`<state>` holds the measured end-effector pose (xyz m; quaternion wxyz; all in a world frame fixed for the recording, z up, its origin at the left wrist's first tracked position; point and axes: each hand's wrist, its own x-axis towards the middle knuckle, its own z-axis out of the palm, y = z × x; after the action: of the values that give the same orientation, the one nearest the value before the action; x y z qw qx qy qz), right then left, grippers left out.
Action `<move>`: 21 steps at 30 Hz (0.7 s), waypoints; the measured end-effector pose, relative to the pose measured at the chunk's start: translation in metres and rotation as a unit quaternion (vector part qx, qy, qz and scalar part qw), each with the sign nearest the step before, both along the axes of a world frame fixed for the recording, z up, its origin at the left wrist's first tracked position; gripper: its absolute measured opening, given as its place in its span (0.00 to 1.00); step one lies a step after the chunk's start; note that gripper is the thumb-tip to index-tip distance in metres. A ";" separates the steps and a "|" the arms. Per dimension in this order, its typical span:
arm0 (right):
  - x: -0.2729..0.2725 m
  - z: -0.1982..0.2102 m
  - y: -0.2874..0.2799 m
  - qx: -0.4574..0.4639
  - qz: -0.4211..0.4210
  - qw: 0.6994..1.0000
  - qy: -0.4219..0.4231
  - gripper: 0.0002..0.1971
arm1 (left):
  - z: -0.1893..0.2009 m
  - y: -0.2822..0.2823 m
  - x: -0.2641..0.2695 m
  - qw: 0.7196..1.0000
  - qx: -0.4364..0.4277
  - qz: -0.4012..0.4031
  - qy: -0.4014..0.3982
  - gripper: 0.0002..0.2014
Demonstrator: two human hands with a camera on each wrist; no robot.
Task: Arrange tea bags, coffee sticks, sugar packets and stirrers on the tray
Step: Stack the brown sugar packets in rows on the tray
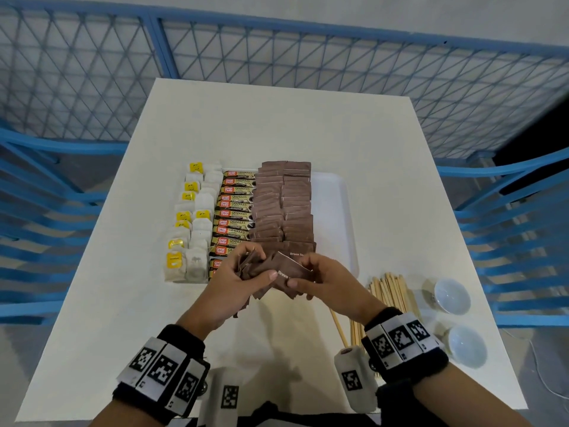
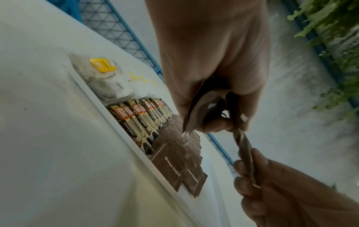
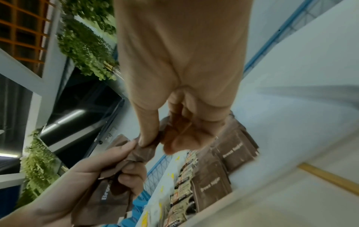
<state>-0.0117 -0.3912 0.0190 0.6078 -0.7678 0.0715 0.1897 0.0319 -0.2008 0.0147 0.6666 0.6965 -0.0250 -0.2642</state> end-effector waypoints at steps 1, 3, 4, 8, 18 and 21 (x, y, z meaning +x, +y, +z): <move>-0.001 -0.002 0.000 0.030 -0.007 0.999 0.012 0.07 | -0.001 0.000 0.000 1.000 0.003 -0.013 -0.008 0.14; -0.003 -0.005 -0.001 0.089 -0.029 0.995 0.031 0.06 | -0.001 0.001 0.000 0.999 0.002 -0.033 -0.014 0.12; -0.004 -0.006 -0.001 0.106 -0.040 0.993 0.037 0.06 | -0.001 0.001 0.000 0.999 0.007 -0.042 -0.013 0.11; -0.006 -0.017 -0.007 0.109 -0.056 0.992 0.040 0.09 | -0.005 0.003 0.000 0.994 0.056 -0.098 0.003 0.10; 0.011 -0.037 -0.048 -0.173 -0.128 0.977 -0.008 0.05 | -0.010 0.012 0.003 0.995 0.088 0.001 0.053 0.10; 0.017 -0.046 -0.046 -0.211 -0.116 0.970 -0.017 0.06 | -0.009 0.013 0.006 0.995 0.086 0.007 0.048 0.10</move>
<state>0.0052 -0.4370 -0.0273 0.4515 -0.8680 0.1884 0.0855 0.0375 -0.1882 0.0055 0.6069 0.7378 0.0345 -0.2936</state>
